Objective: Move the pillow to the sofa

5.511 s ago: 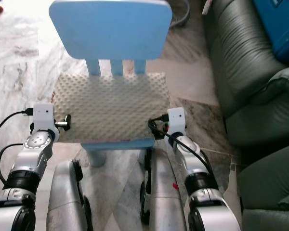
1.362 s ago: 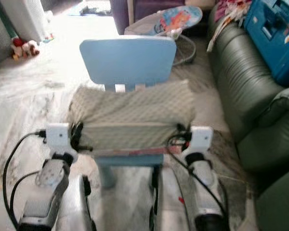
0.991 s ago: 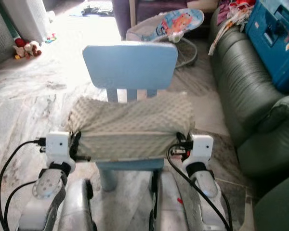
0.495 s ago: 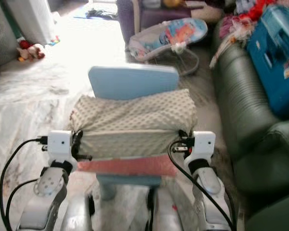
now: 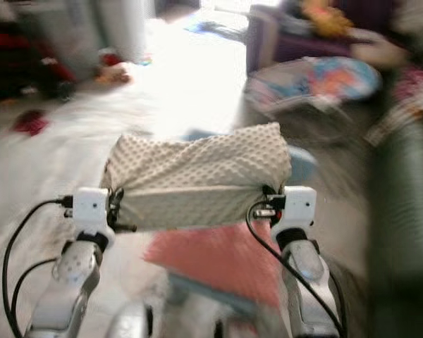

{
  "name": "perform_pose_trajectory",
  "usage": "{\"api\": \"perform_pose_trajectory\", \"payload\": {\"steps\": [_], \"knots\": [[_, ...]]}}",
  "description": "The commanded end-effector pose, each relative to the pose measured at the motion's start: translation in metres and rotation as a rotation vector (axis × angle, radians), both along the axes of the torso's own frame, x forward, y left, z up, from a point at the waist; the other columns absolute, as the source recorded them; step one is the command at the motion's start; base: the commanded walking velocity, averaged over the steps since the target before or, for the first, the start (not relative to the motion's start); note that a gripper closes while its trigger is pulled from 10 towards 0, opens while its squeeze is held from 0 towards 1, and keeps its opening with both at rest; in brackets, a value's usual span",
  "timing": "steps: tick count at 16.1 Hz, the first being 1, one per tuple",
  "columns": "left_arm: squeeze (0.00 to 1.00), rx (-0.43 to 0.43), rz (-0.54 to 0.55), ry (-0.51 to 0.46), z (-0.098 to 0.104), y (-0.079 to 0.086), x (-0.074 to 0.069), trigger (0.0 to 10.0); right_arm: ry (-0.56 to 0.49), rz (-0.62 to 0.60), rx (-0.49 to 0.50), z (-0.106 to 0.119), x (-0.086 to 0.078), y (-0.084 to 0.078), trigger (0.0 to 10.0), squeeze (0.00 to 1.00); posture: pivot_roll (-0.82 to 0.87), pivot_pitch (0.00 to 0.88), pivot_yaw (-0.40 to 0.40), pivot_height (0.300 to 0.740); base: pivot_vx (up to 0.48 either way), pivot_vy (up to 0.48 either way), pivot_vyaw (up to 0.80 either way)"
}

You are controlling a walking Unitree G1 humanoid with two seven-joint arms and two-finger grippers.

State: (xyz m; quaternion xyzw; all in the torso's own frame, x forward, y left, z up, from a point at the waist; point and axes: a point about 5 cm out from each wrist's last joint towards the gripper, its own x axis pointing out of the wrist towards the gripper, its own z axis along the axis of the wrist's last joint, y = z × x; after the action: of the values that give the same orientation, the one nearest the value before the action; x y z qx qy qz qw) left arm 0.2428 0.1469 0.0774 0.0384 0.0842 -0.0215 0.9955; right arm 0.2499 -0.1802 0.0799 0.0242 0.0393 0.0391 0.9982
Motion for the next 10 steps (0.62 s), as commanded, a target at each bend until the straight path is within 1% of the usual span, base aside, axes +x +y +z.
{"api": "perform_pose_trajectory", "payload": {"steps": [1, 3, 5, 6, 8, 10], "knots": [[0.00, 0.015, -0.001, -0.005, 0.001, 0.001, 0.000, 10.0, -0.033, -0.011, -0.004, 0.008, 0.001, -0.001, 10.0, 0.00, -0.03, 0.000, -0.015, 0.740, 0.000, 0.000, 0.00], [0.00, 0.027, -0.008, 0.005, 0.000, -0.001, 0.000, 10.0, -0.023, -0.017, -0.002, 0.006, 0.001, -0.001, 10.0, 0.00, -0.03, 0.000, -0.019, 0.740, 0.000, 0.000, 0.00], [0.00, 0.076, -0.064, -0.047, 0.008, -0.008, -0.001, 10.0, -0.020, -0.035, -0.001, 0.005, 0.004, -0.005, 10.0, 0.00, -0.02, 0.000, -0.024, 0.740, 0.000, 0.000, 0.00], [0.00, 0.087, -0.082, -0.057, 0.009, -0.011, -0.001, 10.0, -0.022, -0.036, -0.001, 0.006, 0.004, -0.006, 10.0, 0.00, -0.02, 0.000, -0.019, 0.740, 0.000, 0.000, 0.00], [0.00, 0.033, -0.074, -0.033, 0.008, -0.011, 0.001, 10.0, -0.026, -0.034, -0.007, 0.006, 0.006, -0.006, 10.0, 0.00, -0.03, 0.000, -0.010, 0.740, 0.000, 0.000, 0.00], [0.00, 0.031, -0.097, -0.001, 0.002, -0.011, -0.003, 10.0, -0.030, -0.038, 0.000, 0.006, 0.008, -0.005, 10.0, 0.00, -0.03, 0.000, 0.002, 0.740, 0.000, 0.000, 0.00]]}}
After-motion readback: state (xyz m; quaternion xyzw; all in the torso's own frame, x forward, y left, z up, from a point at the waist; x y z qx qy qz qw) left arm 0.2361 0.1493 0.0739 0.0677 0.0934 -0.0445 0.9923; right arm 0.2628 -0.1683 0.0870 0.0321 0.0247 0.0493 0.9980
